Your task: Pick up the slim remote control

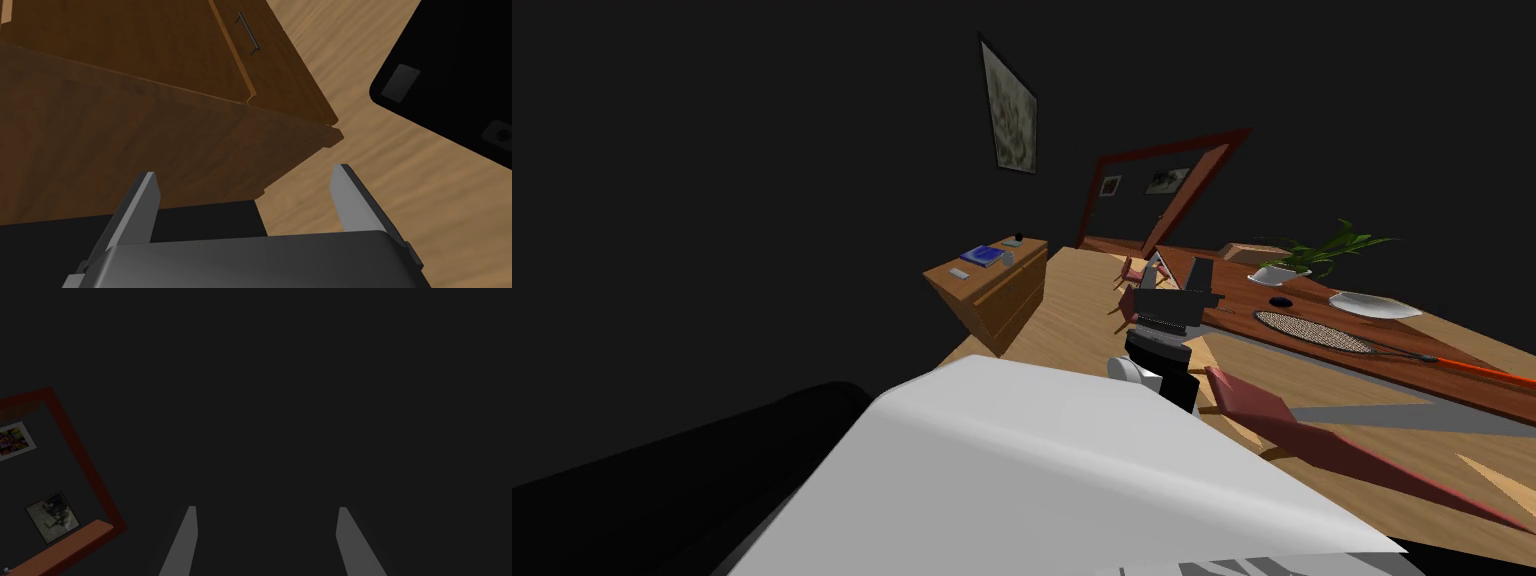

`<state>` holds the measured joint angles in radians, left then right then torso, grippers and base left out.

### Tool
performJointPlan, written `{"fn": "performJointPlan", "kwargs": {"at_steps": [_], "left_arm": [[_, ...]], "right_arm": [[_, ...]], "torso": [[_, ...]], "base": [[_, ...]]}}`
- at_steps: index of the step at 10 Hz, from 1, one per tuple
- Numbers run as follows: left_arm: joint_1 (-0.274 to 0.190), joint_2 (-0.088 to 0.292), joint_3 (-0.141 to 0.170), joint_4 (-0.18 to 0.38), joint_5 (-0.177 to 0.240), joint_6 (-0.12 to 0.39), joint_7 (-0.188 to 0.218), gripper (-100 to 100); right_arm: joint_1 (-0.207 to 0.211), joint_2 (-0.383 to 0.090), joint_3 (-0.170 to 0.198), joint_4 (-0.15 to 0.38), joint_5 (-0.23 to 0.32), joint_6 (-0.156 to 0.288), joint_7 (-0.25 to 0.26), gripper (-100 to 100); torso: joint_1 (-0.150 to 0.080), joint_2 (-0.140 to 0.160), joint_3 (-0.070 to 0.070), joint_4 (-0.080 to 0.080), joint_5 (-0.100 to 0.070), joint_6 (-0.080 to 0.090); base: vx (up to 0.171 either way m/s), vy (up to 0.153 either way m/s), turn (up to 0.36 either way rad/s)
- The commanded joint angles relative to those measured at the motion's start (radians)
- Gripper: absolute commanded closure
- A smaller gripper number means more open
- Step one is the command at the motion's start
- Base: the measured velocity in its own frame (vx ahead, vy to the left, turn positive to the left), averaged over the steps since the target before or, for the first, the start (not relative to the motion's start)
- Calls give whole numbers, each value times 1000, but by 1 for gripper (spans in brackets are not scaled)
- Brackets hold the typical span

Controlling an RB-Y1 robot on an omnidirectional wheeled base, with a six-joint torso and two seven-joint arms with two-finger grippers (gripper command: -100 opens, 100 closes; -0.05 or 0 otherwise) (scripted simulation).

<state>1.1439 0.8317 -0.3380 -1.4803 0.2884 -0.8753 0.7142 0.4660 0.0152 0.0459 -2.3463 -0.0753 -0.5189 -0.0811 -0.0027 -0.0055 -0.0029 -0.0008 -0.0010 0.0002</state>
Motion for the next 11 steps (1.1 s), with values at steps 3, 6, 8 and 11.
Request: {"fn": "performJointPlan", "kwargs": {"at_steps": [3, 6, 8, 11], "left_arm": [[56, 100, -36, 99, 28, -36, 28, -100], [88, 155, -62, 167, 45, -66, 43, -100], [119, 211, -88, 222, 60, -96, 56, -100], [148, 266, -113, 304, 74, -126, 67, -100]], "right_arm": [[0, 0, 0, 0, 0, 0, 0, 0], [0, 0, 0, 0, 0, 0, 0, 0], [0, 0, 0, 0, 0, 0, 0, 0], [0, 0, 0, 0, 0, 0, 0, 0]], "torso": [[1, -1, -1, 0, 0, 0], [1, -2, -2, -1, 0, 0], [2, 0, 0, 0, 0, 0], [4, -1, 0, 0, 1, 0]], "base": [[112, -52, -101], [110, -42, -69], [106, -35, -130], [108, -8, -62]]}}
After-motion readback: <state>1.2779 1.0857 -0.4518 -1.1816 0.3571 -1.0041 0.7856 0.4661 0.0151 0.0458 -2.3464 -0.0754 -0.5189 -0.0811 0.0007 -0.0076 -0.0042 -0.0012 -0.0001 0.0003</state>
